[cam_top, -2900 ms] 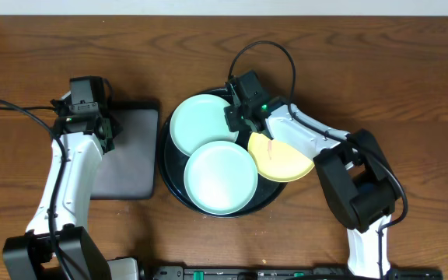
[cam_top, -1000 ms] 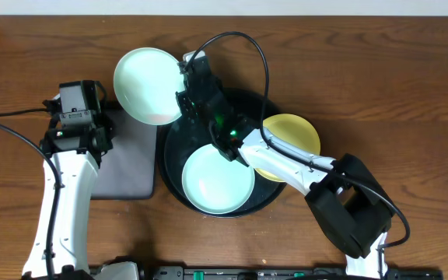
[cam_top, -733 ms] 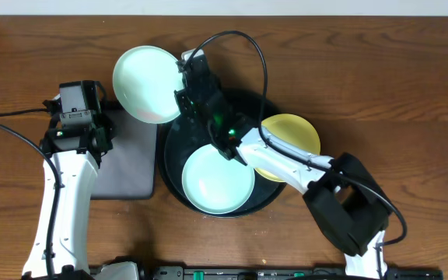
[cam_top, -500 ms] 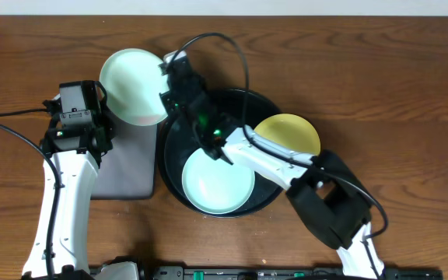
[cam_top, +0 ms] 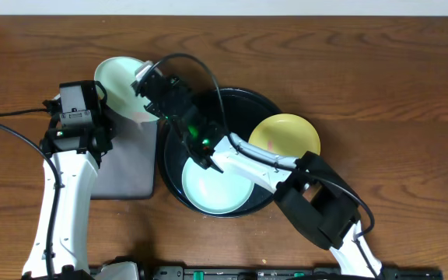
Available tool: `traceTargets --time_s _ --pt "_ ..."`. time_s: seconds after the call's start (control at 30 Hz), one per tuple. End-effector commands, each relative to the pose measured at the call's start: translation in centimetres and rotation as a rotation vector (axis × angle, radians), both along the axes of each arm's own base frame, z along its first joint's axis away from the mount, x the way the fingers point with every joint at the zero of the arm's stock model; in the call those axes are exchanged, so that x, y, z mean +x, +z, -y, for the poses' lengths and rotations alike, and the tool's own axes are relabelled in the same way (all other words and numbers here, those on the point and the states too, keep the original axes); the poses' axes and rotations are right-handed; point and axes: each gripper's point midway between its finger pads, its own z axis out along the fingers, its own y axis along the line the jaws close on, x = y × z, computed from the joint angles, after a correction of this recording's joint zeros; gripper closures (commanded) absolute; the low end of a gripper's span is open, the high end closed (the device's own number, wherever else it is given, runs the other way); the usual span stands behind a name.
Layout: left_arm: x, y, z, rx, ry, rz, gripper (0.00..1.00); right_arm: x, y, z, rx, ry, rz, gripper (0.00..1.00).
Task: Clean dirty plates on tray and stack at the side
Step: 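Lift the mint plate off the tray with the right gripper and swing it left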
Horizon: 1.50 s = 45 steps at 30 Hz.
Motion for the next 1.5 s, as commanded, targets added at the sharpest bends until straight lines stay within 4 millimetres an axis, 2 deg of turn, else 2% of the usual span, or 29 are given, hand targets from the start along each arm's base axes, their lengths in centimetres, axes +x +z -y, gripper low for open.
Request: traceTargets --time_s 0.0,0.17,0.4,0.73,0.87,1.13,1.33,1.47 --pt "-0.3 0.0 -0.5 0.027 0.004 -0.010 0.93 -0.7 2.2 -1.2 -0.178 0.033 0.186 0.99" --pt "-0.3 0.0 -0.5 0.027 0.004 -0.010 0.92 -1.6 3.5 -2.3 -0.273 0.096 0.317 0.99" --pt "-0.3 0.0 -0.5 0.027 0.004 -0.010 0.93 -2.1 5.9 -2.6 -0.257 0.083 0.418 0.99" --pt "-0.3 0.0 -0.5 0.027 0.004 -0.010 0.92 -2.0 5.8 -2.5 -0.256 0.081 0.414 0.99" --pt "-0.3 0.0 -0.5 0.027 0.004 -0.010 0.93 -1.0 4.9 -1.5 -0.167 0.037 0.307 0.99" --pt "-0.3 0.0 -0.5 0.027 0.004 -0.008 0.93 2.3 0.8 2.1 0.110 -0.086 -0.052 0.99" --pt "-0.2 -0.2 -0.5 0.026 0.004 -0.012 0.92 3.3 0.6 3.5 0.276 -0.074 -0.230 0.99" --pt "-0.2 -0.2 -0.5 0.026 0.004 -0.010 0.93 4.0 -0.3 6.0 0.296 -0.117 -0.369 0.99"
